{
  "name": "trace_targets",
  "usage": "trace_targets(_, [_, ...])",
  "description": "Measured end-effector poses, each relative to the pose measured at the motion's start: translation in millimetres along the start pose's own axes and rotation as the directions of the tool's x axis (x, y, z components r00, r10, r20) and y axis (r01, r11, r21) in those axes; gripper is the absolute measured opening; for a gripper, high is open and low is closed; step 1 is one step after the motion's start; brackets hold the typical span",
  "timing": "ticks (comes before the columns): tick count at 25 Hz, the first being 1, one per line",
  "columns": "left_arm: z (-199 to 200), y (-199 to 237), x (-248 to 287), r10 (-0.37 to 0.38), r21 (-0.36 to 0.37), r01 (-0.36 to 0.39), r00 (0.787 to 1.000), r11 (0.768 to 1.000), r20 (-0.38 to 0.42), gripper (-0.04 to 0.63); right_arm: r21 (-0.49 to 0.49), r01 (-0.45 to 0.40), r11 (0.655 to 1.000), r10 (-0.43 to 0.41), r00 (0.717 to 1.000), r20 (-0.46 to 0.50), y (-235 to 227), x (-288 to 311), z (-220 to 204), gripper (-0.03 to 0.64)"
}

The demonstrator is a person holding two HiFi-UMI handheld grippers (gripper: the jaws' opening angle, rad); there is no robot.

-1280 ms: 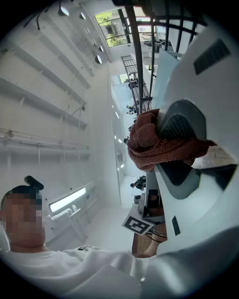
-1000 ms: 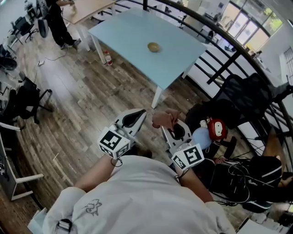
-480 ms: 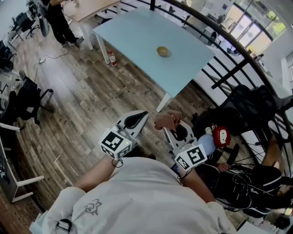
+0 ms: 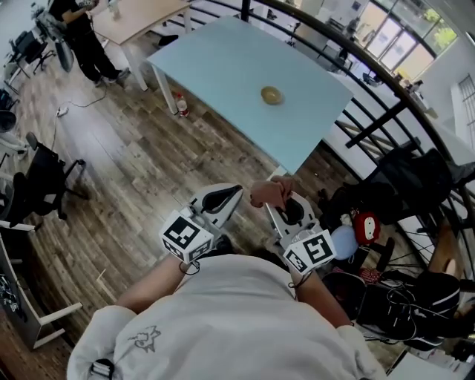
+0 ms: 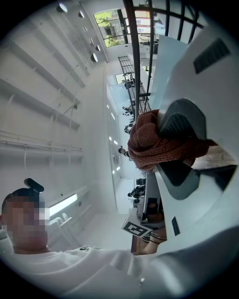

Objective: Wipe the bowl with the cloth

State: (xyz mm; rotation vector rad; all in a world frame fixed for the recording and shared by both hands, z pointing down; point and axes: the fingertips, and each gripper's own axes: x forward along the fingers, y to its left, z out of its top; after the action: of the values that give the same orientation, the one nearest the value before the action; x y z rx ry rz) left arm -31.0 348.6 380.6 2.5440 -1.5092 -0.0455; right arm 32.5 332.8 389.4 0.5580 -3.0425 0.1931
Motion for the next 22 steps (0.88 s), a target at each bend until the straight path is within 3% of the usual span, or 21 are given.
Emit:
trace_targets(10, [10, 40, 22, 0.000, 0.005, 0.000, 1.000, 1.000, 0.008, 0.014, -0.002, 0.010, 1.000, -0.010, 1.000, 0.016, -34, 37, 6, 0.123])
trace_targets(22, [15, 107, 117, 0.088, -0.037, -0.087, 0.996, 0.996, 0.013, 0.014, 0.000, -0.032, 0.999, 0.032, 0.999, -0.008, -147, 80, 12, 0.123])
